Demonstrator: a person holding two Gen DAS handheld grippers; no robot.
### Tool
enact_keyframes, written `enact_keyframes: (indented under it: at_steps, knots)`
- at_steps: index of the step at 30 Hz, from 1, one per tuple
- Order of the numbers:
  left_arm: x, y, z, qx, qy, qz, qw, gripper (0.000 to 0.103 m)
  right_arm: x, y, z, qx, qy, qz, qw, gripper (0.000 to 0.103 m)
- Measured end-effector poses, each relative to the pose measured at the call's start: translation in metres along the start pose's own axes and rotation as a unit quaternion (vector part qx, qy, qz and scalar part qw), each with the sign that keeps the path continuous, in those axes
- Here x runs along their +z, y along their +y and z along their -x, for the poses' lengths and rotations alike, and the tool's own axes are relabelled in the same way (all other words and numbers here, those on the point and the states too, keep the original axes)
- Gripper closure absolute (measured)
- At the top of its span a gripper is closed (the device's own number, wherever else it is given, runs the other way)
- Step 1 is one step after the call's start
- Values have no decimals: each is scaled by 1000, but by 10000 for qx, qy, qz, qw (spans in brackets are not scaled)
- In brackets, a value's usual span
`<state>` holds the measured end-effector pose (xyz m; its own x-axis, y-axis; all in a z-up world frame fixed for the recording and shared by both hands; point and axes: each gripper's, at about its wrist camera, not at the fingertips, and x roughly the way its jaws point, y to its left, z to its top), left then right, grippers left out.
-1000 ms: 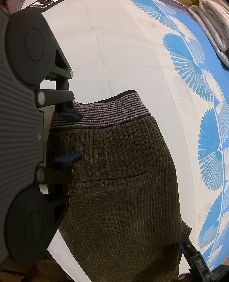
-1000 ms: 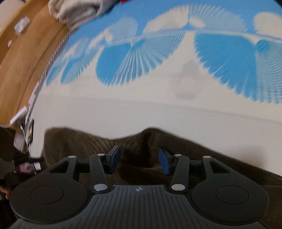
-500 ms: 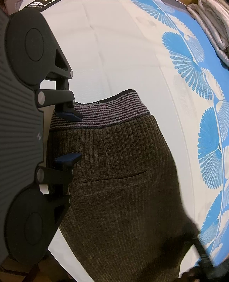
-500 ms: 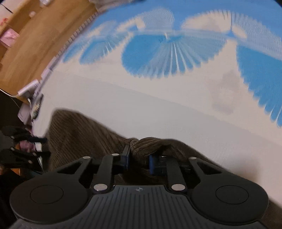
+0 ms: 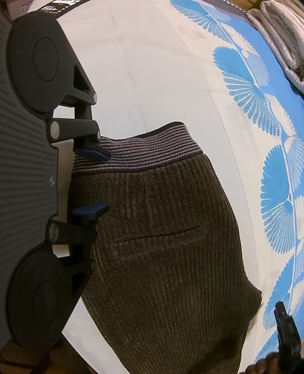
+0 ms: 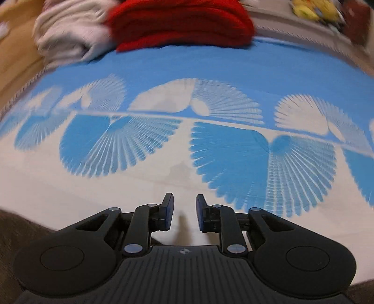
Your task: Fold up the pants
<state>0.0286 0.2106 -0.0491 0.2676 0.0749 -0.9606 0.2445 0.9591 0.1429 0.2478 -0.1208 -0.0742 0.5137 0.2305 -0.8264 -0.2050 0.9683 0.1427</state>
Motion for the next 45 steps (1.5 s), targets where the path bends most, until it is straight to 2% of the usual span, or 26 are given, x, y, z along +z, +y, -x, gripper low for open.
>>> enact_keyframes:
  at_steps: [3, 6, 7, 8, 10, 12, 13, 14, 17, 20, 22, 23, 26, 27, 29, 35, 40, 42, 43, 44, 45]
  knots:
    - [2, 4, -2, -44, 53, 79, 9999, 58, 2, -9, 8, 775, 208, -9, 9968, 79]
    - [5, 6, -3, -31, 159, 183, 9997, 58, -1, -3, 15, 1930, 631, 271, 9788, 76]
    - [6, 8, -3, -16, 213, 255, 9994, 58, -5, 1, 15, 2219, 803, 422, 9708, 74]
    - [8, 11, -4, -14, 272, 355, 9990, 58, -9, 8, 15, 2319, 954, 629, 9660, 73]
    - [10, 15, -5, 11, 348, 515, 9981, 58, -24, 19, 7, 2094, 1320, 1212, 9613, 73]
    - [11, 18, -6, 117, 434, 604, 9972, 58, -40, 24, -6, 1526, 1607, 1646, 9611, 73]
    - [12, 18, -6, 128, 445, 631, 9969, 58, -46, 22, -11, 1301, 1682, 1777, 9608, 78]
    - [13, 18, -6, 153, 446, 637, 9969, 58, -46, 19, -10, 1330, 1609, 1793, 9614, 79]
    - [13, 18, -4, 190, 433, 603, 9971, 58, -40, 9, -6, 1361, 1599, 1440, 9670, 79]
    - [12, 19, 0, 125, 373, 758, 9963, 58, -40, -2, 3, 1308, 1557, 1389, 9692, 79]
    - [9, 24, 7, 104, 267, 909, 9954, 58, -33, -19, 16, 1263, 1365, 1211, 9751, 79]
    - [9, 27, 11, 178, 187, 963, 9950, 58, -30, -28, 22, 1188, 1183, 1028, 9805, 75]
    - [10, 37, 18, 318, 7, 1159, 9927, 58, -19, -69, 40, 541, 556, 255, 9967, 66]
    - [12, 41, 19, 338, -22, 1251, 9916, 58, -19, -85, 44, 310, 446, -80, 9985, 64]
    - [15, 46, 19, 392, -59, 1368, 9898, 58, -24, -104, 44, 267, 556, -361, 9974, 64]
    - [33, 34, 24, 420, -266, 1396, 9890, 58, -51, -89, 34, 423, 1165, 820, 9889, 60]
    - [46, 19, 23, 382, -347, 1280, 9904, 58, -68, -67, 27, 103, 1065, 1721, 9792, 60]
    - [49, 15, 23, 386, -360, 1260, 9906, 58, -77, -62, 30, 28, 988, 2163, 9713, 67]
    - [49, 13, 23, 381, -372, 1255, 9907, 58, -78, -58, 31, 123, 943, 2324, 9680, 82]
    - [51, 12, 23, 376, -380, 1246, 9908, 58, -76, -59, 31, 150, 897, 2361, 9675, 102]
    - [52, 12, 24, 376, -388, 1242, 9908, 58, -74, -61, 33, 163, 849, 2343, 9683, 102]
